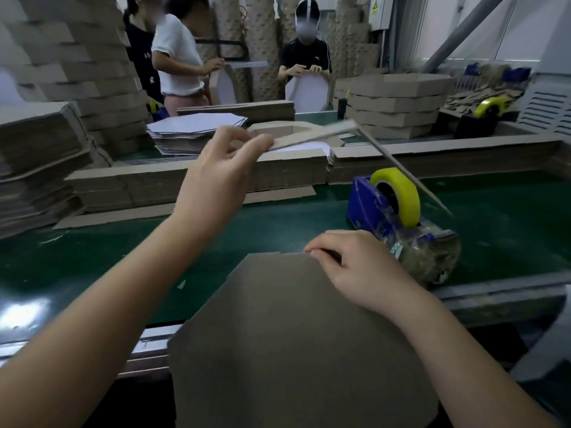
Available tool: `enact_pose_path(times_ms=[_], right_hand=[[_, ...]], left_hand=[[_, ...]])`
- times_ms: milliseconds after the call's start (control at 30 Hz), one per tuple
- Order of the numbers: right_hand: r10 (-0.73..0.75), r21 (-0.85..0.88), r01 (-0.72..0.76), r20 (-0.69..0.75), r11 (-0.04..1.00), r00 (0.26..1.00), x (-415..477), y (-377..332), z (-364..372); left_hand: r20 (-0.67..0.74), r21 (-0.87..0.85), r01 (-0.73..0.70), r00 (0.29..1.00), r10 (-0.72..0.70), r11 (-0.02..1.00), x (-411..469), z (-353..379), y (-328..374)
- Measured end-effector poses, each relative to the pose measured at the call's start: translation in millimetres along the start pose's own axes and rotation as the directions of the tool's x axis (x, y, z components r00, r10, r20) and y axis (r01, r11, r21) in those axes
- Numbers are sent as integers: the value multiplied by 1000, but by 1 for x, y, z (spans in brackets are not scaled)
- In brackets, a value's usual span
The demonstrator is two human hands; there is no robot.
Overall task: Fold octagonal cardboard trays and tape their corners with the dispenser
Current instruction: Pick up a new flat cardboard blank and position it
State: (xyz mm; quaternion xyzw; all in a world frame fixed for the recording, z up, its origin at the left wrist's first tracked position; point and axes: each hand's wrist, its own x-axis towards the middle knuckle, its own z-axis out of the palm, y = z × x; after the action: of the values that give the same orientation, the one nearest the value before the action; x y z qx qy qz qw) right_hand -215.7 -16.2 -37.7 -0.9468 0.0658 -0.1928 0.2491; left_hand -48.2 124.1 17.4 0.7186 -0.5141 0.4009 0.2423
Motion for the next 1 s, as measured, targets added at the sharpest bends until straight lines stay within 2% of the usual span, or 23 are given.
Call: enact_pose_path(times_ms=[67, 167, 233, 267, 333, 400, 500, 600, 700, 800, 900, 967, 1000], right_hand=[[-21, -22, 21, -18, 1000, 1000, -3, -2, 0], [-46, 26, 48, -74, 998, 996, -10, -3, -3], [-44, 255, 76, -128, 964, 991, -17, -6, -6], [-30, 434, 98, -162, 896, 986, -21, -10, -8], [25, 708, 163, -247, 687, 969, -27, -21, -11], [152, 805, 193, -329, 561, 932, -27, -32, -13], [310, 836, 176, -377, 520, 873, -27, -46, -18], [398, 810, 182, -454, 558, 797, -30, -53, -29], [552, 813, 163, -512, 560, 659, -34, -47, -41], [695, 851, 161, -505, 500, 512, -39, -29, -54], [731, 865, 230, -500, 446, 465, -47, -8, -63], [761, 880, 157, -468, 448, 449, -52, 5, -64], [774, 888, 84, -438, 453, 457, -55, 12, -64]], left_hand=[[7, -70, -5, 1000, 6, 998, -6, -16, 22], [24, -50, -18, 1000, 19, 999, -16, -31, 50], [19, -42, -38, 999, 39, 998, -21, -36, 64], [10, -43, -48, 999, 48, 998, -23, -37, 71], [-9, -62, -59, 998, 58, 996, -26, -36, 84], [-4, -93, -58, 998, 57, 994, -29, -33, 95], [-30, -147, -45, 999, 41, 988, -31, -31, 101], [-51, -216, -11, 999, 0, 976, -36, -30, 99], [-13, -222, 107, 994, -113, 969, -53, -27, 96], [61, -138, 233, 972, -226, 963, -73, -24, 83], [205, -63, 203, 961, -186, 977, -86, -23, 63], [308, -116, 188, 940, -145, 975, -89, -22, 56], [316, -140, 198, 937, -146, 970, -87, -21, 55]])
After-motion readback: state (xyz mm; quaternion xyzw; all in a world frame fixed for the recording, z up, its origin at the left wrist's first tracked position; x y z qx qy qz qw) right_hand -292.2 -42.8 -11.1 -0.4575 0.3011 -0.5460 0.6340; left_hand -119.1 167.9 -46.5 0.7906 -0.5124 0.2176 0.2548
